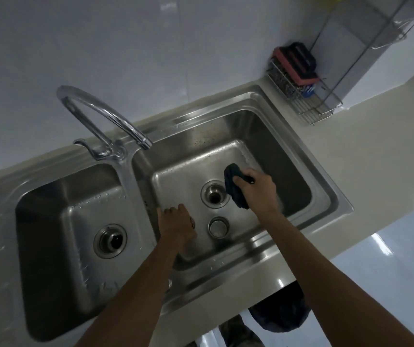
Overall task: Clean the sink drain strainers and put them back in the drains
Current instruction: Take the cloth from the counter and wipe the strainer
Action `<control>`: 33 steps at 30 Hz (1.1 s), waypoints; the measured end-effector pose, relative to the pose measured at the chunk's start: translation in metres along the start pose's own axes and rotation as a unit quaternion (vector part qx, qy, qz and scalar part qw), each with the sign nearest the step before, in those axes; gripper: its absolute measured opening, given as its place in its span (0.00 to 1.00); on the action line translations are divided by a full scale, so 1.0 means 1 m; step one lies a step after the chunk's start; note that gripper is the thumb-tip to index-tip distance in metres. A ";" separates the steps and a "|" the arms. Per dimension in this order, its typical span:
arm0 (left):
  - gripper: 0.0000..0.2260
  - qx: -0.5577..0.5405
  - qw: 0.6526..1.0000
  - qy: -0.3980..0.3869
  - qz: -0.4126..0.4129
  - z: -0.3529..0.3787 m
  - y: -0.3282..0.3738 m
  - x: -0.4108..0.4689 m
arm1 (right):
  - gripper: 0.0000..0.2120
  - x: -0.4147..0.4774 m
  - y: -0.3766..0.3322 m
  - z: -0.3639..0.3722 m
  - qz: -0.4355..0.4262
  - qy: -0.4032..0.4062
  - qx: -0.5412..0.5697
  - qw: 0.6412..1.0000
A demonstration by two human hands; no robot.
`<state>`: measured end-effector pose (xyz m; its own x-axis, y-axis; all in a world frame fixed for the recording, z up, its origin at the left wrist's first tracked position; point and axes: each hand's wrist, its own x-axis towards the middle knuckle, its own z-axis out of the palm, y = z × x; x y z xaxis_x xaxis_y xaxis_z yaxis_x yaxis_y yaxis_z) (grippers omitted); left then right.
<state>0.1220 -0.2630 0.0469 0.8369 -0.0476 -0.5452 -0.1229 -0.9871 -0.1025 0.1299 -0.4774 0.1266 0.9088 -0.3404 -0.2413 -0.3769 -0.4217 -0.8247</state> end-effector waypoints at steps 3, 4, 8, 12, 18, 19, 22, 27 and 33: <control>0.16 0.041 0.999 -0.028 0.017 0.019 0.013 0.009 | 0.05 0.004 0.015 -0.006 0.021 -0.004 0.019 1.000; 0.15 0.051 0.998 -0.042 0.018 0.025 0.016 0.010 | 0.04 0.005 0.020 -0.008 0.025 -0.005 0.025 0.999; 0.13 0.068 0.995 -0.071 0.017 0.043 0.022 0.015 | 0.03 0.008 0.031 -0.013 0.034 -0.020 0.012 0.999; 0.23 0.079 0.994 -0.071 0.021 0.053 0.027 0.024 | 0.05 0.012 0.036 -0.012 0.045 -0.033 0.008 0.998; 0.41 -0.005 0.977 -0.011 0.213 0.061 0.068 0.044 | 0.06 0.012 0.038 -0.007 0.086 -0.056 -0.001 0.995; 0.37 0.006 0.974 -0.008 0.225 0.064 0.076 0.044 | 0.07 0.012 0.039 -0.007 0.096 -0.058 0.007 0.994; 0.23 0.029 0.969 0.030 0.242 0.072 0.090 0.047 | 0.10 0.012 0.042 -0.010 0.124 -0.067 0.046 0.989; 0.27 -0.332 0.927 0.034 0.171 0.046 0.071 0.042 | 0.17 0.010 0.037 -0.014 0.143 -0.069 0.096 0.983; 0.30 -0.664 0.742 0.043 0.083 -0.028 0.013 0.042 | 0.10 0.000 0.009 -0.006 0.030 -0.071 0.069 0.995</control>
<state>0.1701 -0.2817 0.0462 0.9073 -0.1382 -0.3971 0.3574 -0.2436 0.9016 0.1251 -0.4862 0.1224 0.9055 -0.2355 -0.3531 -0.4114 -0.2826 -0.8665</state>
